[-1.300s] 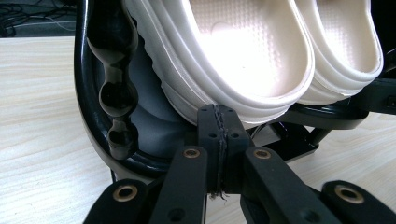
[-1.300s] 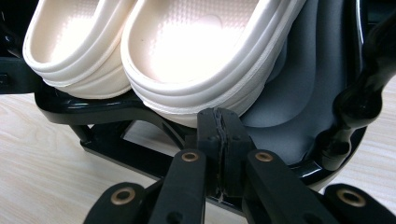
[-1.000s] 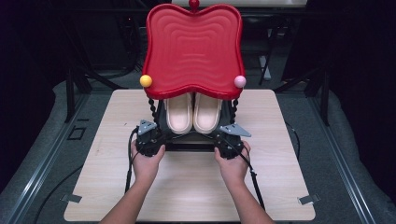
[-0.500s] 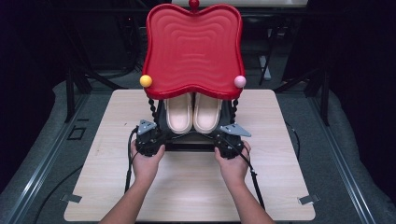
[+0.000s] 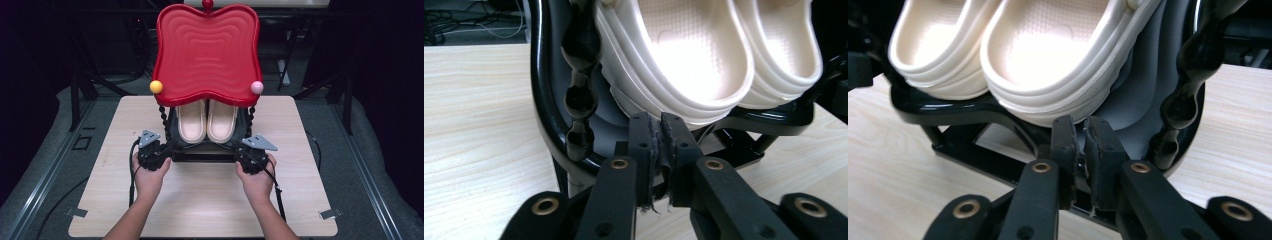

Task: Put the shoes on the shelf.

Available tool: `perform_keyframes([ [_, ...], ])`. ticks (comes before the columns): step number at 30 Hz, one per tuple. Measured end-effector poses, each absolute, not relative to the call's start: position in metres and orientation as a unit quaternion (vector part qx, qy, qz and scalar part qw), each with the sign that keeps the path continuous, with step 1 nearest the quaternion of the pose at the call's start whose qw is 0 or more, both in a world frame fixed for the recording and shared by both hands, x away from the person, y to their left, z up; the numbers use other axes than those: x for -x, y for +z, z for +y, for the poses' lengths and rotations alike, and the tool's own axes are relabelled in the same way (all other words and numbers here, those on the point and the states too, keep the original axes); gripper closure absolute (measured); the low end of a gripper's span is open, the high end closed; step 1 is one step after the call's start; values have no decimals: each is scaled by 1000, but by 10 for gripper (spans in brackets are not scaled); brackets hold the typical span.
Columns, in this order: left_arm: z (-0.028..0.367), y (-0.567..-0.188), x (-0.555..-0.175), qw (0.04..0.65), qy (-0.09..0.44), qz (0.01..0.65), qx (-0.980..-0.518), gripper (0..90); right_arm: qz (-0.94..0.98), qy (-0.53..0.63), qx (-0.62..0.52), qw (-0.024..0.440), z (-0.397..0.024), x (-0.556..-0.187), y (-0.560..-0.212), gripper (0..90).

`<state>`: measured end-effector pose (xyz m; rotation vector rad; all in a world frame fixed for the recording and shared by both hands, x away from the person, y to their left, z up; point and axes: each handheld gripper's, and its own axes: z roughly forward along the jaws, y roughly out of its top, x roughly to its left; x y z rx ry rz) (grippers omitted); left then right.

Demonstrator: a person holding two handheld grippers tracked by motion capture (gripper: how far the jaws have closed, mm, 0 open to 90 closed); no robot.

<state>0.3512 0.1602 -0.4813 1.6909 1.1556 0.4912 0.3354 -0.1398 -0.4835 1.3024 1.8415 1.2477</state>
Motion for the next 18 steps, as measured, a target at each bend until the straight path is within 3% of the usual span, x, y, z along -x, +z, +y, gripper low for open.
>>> perform_keyframes([
  [11, 187, -469, -327, 511, 201, 460, -698, 624, 707, 450, -462, 290, -159, -307, -476, 609],
  [18, 211, -473, -305, 512, 209, 458, -696, 560, 710, 446, -463, 287, -176, -289, -482, 540],
])
